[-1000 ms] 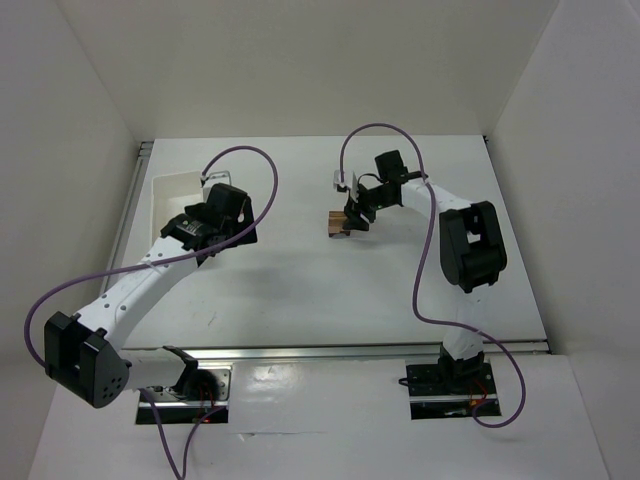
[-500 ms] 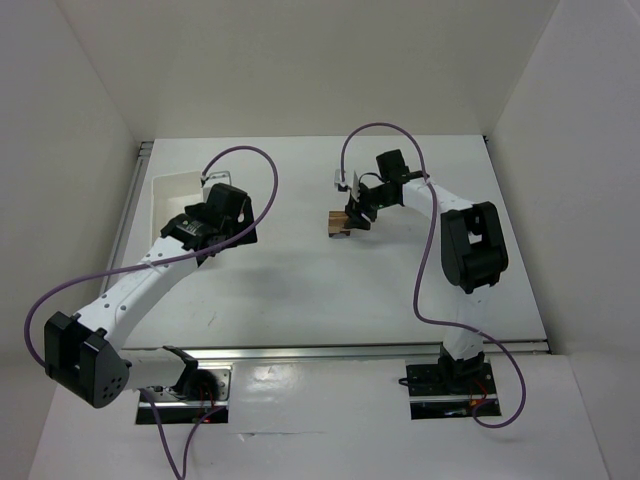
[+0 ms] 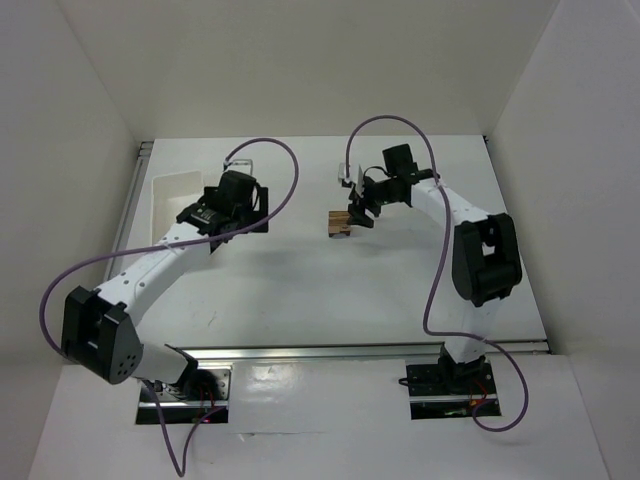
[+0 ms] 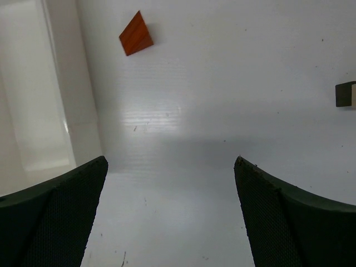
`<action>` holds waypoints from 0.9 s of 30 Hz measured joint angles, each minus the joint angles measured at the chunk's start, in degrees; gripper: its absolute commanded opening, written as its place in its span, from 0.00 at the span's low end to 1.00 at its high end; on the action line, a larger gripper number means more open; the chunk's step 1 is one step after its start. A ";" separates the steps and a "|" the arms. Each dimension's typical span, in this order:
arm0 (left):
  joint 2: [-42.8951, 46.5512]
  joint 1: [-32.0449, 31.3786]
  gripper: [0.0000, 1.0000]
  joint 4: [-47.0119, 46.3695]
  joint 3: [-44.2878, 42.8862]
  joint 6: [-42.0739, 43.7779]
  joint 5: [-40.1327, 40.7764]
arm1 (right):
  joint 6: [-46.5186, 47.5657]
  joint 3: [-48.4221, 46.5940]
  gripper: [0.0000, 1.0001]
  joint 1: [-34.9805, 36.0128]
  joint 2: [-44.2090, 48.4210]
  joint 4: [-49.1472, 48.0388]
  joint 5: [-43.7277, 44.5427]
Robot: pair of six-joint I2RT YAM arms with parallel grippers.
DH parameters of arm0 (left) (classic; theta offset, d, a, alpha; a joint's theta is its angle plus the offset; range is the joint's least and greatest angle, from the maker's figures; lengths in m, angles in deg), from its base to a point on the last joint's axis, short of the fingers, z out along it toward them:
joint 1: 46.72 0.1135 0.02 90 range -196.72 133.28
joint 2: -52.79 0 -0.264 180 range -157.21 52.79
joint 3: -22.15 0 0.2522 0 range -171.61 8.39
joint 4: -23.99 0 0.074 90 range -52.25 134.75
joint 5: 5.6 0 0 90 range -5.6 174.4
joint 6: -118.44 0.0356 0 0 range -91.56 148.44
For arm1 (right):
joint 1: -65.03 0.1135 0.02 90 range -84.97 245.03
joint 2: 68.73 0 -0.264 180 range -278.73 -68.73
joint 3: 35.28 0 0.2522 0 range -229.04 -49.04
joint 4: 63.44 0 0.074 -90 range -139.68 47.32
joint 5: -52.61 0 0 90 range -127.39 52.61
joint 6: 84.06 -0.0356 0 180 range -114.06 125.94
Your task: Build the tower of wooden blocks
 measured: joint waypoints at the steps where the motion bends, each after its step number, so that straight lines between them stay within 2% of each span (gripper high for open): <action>1: -1.29 0.35 1.00 -1.18 -0.46 1.60 -0.81 | -0.04 0.44 0.80 0.00 1.33 0.11 0.00; 5: -9.01 3.61 1.00 -5.20 -3.91 9.46 -7.56 | -0.28 2.01 0.80 -0.31 6.69 -0.35 -0.57; 8: -15.56 8.68 0.99 -7.76 -6.49 16.44 -14.51 | -1.25 4.02 0.80 -1.31 9.86 -1.18 -0.96; 11: -20.90 13.09 0.94 -9.70 -8.02 23.85 -20.20 | -2.16 6.10 0.80 -2.54 11.72 -1.73 -1.22; 14: -25.40 15.82 0.93 -9.77 -10.29 32.04 -25.16 | -3.13 6.91 0.80 -3.08 12.11 -2.16 -1.27; 19: -33.83 18.08 0.92 -7.98 -18.75 42.49 -31.65 | -4.02 7.06 0.80 -3.34 12.15 -2.78 -1.38; 24: -41.99 19.47 0.82 -4.33 -28.79 47.82 -32.68 | -4.87 7.08 0.80 -3.34 12.20 -2.95 -1.09; 27: -44.70 20.35 0.74 -2.56 -30.67 49.77 -32.72 | -5.20 7.10 0.80 -3.34 12.22 -2.97 -0.46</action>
